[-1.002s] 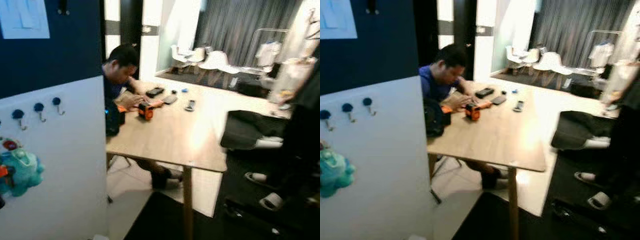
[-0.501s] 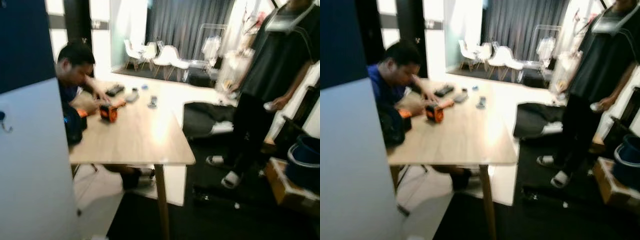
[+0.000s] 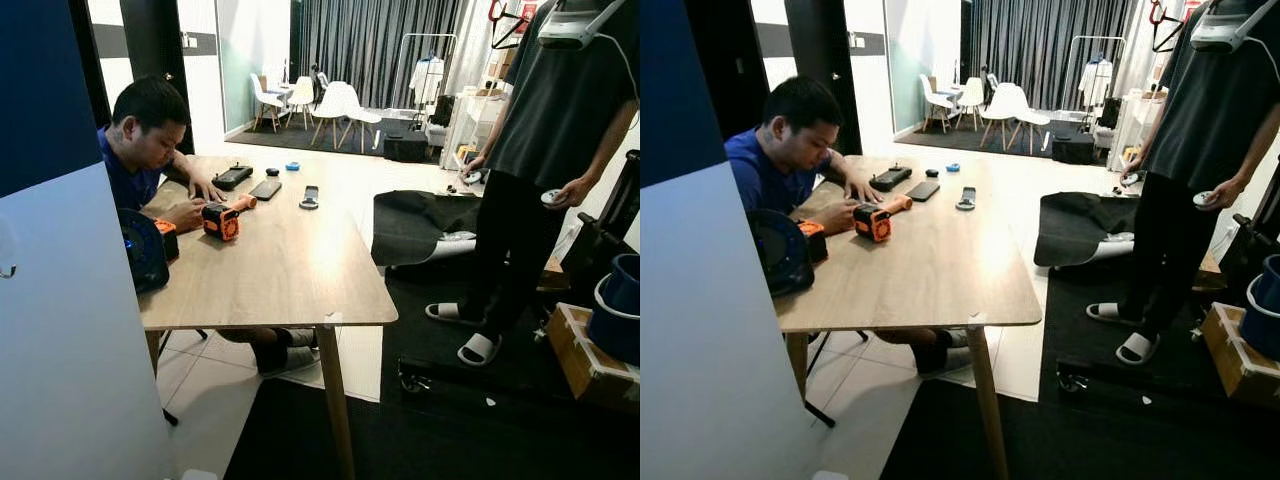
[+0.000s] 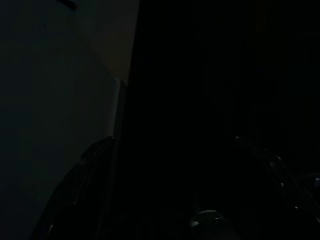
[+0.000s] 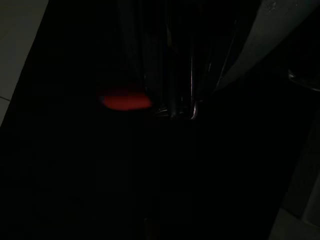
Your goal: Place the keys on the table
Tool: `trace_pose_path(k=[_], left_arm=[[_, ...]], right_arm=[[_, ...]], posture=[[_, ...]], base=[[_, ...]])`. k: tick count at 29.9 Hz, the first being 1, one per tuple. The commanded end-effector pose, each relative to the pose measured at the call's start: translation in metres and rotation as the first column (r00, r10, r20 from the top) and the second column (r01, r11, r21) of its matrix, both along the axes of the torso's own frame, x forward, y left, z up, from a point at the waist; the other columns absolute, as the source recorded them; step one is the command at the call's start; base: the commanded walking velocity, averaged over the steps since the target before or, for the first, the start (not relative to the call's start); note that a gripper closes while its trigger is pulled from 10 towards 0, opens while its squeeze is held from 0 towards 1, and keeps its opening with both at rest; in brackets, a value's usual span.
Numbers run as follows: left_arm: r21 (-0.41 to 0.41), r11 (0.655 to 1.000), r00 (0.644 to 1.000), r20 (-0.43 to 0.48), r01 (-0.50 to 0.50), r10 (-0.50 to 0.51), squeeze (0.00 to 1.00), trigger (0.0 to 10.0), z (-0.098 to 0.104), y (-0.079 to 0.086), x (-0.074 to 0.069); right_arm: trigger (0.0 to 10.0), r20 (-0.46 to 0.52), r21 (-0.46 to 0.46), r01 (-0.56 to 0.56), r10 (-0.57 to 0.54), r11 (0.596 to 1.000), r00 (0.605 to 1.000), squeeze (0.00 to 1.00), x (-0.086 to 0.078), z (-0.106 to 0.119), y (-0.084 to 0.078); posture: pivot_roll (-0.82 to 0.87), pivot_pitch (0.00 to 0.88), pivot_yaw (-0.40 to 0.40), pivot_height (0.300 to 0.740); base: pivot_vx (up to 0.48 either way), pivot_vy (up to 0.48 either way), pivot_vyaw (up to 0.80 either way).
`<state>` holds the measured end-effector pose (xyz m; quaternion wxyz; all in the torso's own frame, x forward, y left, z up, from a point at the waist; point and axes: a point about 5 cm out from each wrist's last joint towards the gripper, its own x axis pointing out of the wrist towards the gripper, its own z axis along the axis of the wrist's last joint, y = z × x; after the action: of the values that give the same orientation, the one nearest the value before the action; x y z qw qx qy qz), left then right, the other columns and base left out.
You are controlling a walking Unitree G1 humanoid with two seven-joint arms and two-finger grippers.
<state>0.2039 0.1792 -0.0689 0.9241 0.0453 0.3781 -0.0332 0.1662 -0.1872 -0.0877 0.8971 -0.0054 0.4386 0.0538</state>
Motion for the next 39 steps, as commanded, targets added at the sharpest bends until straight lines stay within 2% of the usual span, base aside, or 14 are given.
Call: trace_pose_path(k=[1, 18, 33, 39], left_arm=[[-0.009, 1.0, 1.0, -0.005, -0.017, 0.017, 0.0, 10.0, -0.0013, -0.0002, -0.0024], [-0.018, 1.0, 1.0, -0.012, -0.017, 0.016, 0.0, 10.0, 0.0004, -0.0001, 0.002], [-0.072, 0.997, 1.0, -0.008, -0.029, 0.029, 0.0, 10.0, 0.0005, -0.001, 0.0014], [-0.089, 0.996, 1.0, -0.002, -0.027, 0.027, 0.0, 10.0, 0.001, -0.0013, 0.0016]], right_arm=[[10.0, 0.002, -0.005, -0.004, 0.004, 1.0, 1.0, 0.0, -0.0013, -0.0004, -0.0002], [10.0, -0.011, 0.004, 0.007, -0.007, 1.0, 1.0, 0.0, -0.0077, -0.0034, 0.0031], [10.0, -0.008, 0.002, 0.001, -0.001, 1.0, 1.0, 0.0, -0.0076, -0.0031, 0.0023], [10.0, -0.008, 0.001, -0.001, 0.001, 1.0, 1.0, 0.0, -0.0082, -0.0033, 0.0024]], posture=[[0.07, 0.0, -0.018, 0.74], [0.07, 0.0, -0.005, 0.74], [0.07, 0.0, -0.008, 0.74], [0.06, 0.0, -0.007, 0.74]], base=[[0.0, 0.0, 0.0], [0.0, 0.0, 0.0], [0.0, 0.0, 0.0], [0.264, 0.0, 0.0]])
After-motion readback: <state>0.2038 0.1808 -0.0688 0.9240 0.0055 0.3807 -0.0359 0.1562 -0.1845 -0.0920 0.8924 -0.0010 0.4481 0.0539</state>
